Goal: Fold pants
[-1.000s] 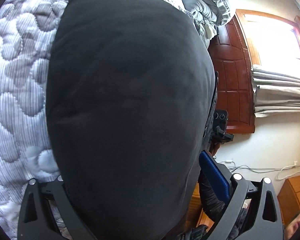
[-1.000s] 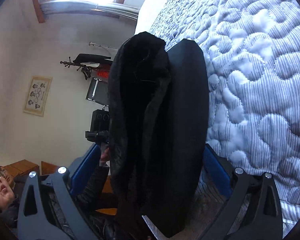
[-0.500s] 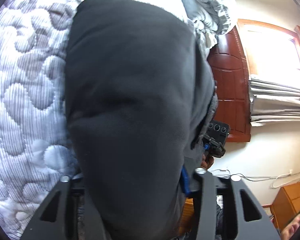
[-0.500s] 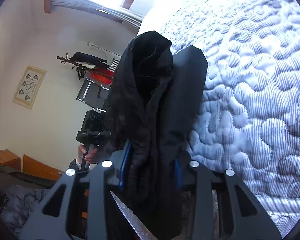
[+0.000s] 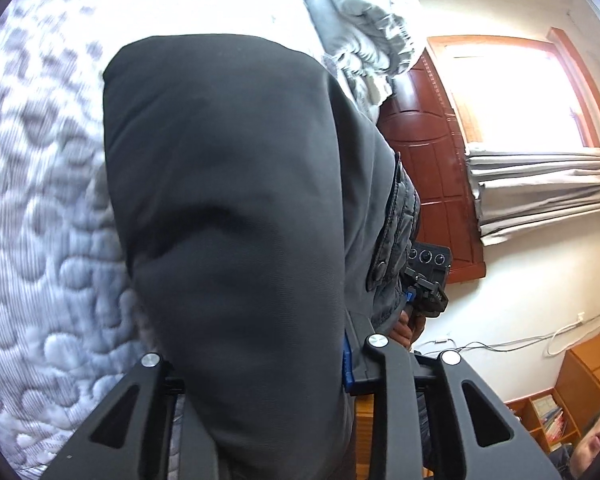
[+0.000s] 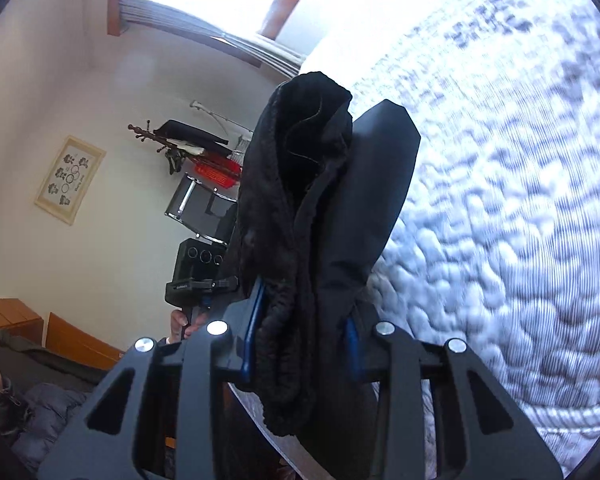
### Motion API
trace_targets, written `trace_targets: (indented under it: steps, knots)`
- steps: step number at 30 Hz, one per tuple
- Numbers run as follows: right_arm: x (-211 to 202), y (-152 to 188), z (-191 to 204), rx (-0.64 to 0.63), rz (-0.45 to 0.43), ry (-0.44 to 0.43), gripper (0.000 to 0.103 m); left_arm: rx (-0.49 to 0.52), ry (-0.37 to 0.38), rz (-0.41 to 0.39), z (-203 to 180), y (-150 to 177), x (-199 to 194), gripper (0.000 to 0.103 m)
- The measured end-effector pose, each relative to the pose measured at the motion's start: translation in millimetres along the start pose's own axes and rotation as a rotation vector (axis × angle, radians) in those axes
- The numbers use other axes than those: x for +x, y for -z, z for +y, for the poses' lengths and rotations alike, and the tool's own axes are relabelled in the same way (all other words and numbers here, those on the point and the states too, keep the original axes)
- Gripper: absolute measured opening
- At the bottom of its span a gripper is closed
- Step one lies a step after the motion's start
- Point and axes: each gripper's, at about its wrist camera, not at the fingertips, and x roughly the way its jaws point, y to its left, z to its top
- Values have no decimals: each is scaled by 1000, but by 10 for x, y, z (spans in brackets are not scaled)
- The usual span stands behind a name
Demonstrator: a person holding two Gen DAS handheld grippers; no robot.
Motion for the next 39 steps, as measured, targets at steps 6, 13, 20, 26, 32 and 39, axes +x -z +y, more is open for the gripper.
trace_targets:
  steps: [6,13,20,26,32,39]
  knots:
    - [37,-405,271,-53,-25,-15,33,53,4,-46,-259,-298,-215,29]
    - [236,-887,296,-52,-36,-31,33,84,-30,-94,-387,-754,-405,29]
    - [606,-1314,-67,12,-7,-15,33,58,-98,-107,-180,-1181,-427,29]
    - [917,-1546,-380,63,30,17,33,18,-141,-102,114,-1454,-379,29]
    - [1136,-1646,-625,109,65,49,33,-28,-161,-97,382,-1536,-295,29]
    - [1193,-1614,-880,160,59,44,34,-43,-135,-99,552,-1521,-247,33]
